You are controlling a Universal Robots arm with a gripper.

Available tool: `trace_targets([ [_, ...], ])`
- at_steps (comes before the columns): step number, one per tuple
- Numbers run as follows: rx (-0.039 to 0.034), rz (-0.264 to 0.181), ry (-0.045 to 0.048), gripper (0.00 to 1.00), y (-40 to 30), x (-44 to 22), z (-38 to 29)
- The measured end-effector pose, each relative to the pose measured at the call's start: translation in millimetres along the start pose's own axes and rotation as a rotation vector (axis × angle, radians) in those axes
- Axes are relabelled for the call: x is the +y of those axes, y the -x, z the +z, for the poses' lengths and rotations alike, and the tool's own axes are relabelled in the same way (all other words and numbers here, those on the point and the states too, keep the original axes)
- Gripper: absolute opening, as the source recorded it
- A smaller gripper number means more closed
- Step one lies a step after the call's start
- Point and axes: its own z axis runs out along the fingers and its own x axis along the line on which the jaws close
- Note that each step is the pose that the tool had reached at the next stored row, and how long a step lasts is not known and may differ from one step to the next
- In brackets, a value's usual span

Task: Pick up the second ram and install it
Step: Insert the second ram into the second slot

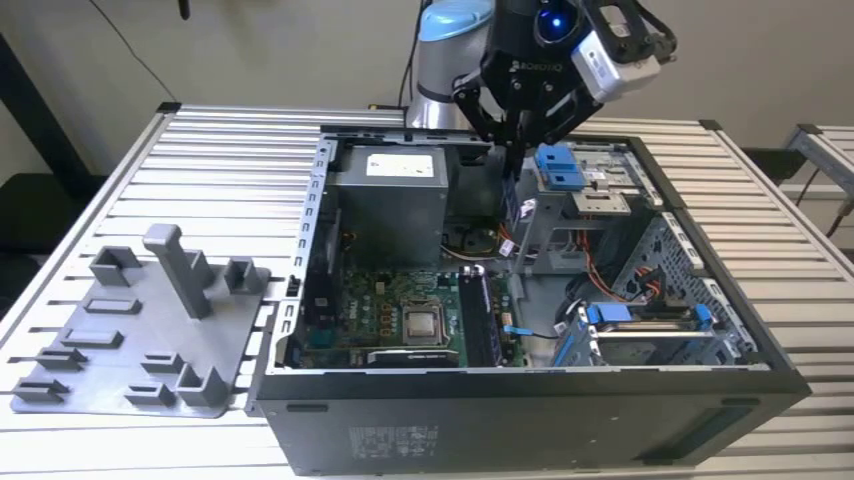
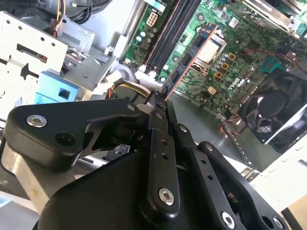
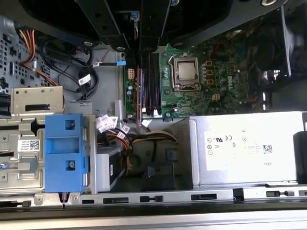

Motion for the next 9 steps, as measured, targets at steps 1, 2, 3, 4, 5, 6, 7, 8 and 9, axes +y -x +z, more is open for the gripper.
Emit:
trace_targets([
  [1, 0.0, 0.0, 0.0, 0.14, 0.0, -0.1, 0.6],
  [2, 0.0, 0.0, 0.0, 0.14, 0.0, -0.2, 1.2],
  [3, 0.0, 0.0, 0.0, 0.14, 0.0, -0.3, 1.9],
  [4, 0.0, 0.0, 0.0, 0.14, 0.0, -0.3, 2.5],
  [5, 0.0, 0.0, -0.0001, 0.14, 0.0, -0.4, 3.0],
  [6, 0.0, 0.0, -0.0002, 0.14, 0.0, -0.4, 3.4],
  [7, 0.0, 0.0, -0.0001, 0.14, -0.1, -0.4, 4.0],
  [8, 0.0, 0.0, 0.0, 0.14, -0.1, -0.4, 4.5],
  [9, 0.0, 0.0, 0.0, 0.14, -0.1, -0.4, 4.8],
])
